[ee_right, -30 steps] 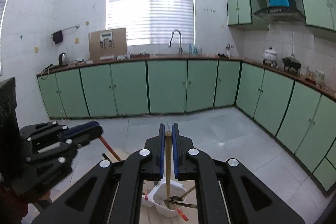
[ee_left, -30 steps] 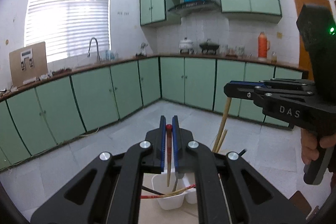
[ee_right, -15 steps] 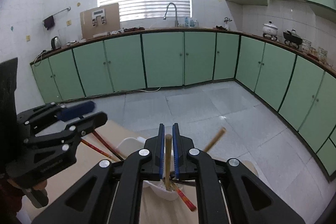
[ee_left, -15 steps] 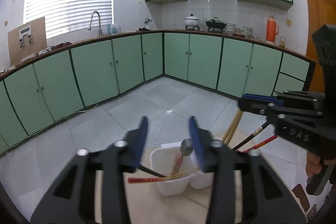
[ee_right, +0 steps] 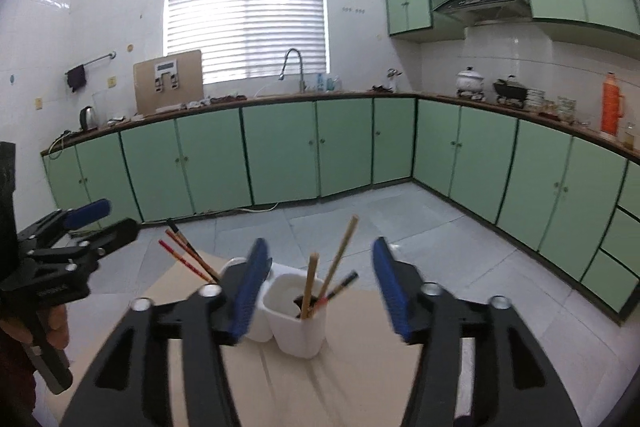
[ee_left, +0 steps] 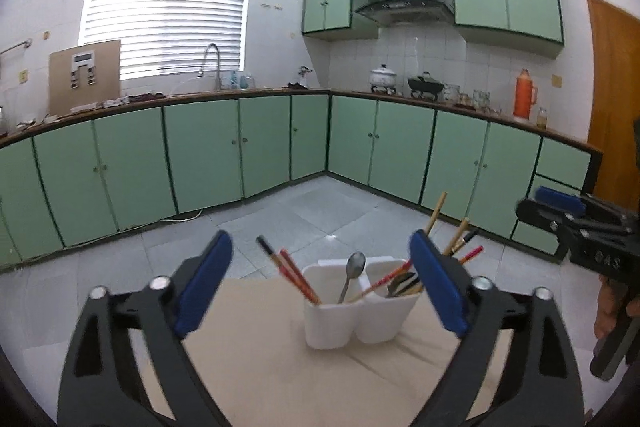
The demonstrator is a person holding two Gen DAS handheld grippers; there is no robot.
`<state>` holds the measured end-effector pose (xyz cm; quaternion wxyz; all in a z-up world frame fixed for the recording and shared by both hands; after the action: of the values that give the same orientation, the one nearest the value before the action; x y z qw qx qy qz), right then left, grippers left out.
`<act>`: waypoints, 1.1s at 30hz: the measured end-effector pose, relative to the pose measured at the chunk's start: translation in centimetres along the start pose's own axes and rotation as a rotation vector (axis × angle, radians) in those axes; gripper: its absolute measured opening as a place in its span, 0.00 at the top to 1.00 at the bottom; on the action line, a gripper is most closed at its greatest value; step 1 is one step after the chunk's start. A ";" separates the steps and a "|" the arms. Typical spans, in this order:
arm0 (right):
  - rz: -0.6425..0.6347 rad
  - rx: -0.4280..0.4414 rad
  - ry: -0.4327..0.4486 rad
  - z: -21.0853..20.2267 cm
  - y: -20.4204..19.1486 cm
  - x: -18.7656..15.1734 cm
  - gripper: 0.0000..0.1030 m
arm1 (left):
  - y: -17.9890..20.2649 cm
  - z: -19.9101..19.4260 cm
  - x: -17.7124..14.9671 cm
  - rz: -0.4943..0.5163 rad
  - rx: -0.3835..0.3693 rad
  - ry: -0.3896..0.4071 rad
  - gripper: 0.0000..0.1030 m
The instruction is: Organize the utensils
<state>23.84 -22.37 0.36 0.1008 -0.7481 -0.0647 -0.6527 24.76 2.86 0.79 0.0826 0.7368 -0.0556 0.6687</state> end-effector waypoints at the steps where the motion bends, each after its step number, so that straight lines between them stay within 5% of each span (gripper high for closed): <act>1: 0.006 -0.001 0.004 -0.5 -0.2 -0.2 0.30 | 0.1 -0.9 -0.2 -0.007 0.001 0.006 0.13; 6: 0.022 -0.026 0.011 -3.8 -1.4 -1.9 0.06 | 0.4 -4.3 -0.5 -0.001 0.036 0.031 0.08; 18: 0.030 -0.023 -0.011 -8.1 -3.7 -3.7 0.06 | 1.7 -10.7 -1.9 0.058 0.041 0.028 0.05; 33: 0.018 0.023 0.016 -11.3 -5.9 -3.5 0.06 | 2.4 -14.1 -2.0 0.046 0.018 0.043 0.05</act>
<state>11.15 -19.22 -1.28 0.1159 -0.7422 -0.0646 -0.6569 10.38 3.21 0.26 0.0617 0.7215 -0.0649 0.6866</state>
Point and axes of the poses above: each gripper's, at about its wrist camera, not at the fingertips, and z roughly the way its jaws point, y to its right, x to its top, the point moved 5 cm from there along z, roughly the way its jaws point, and after that the axes turned 14 degrees about y, right-handed, at the moved point
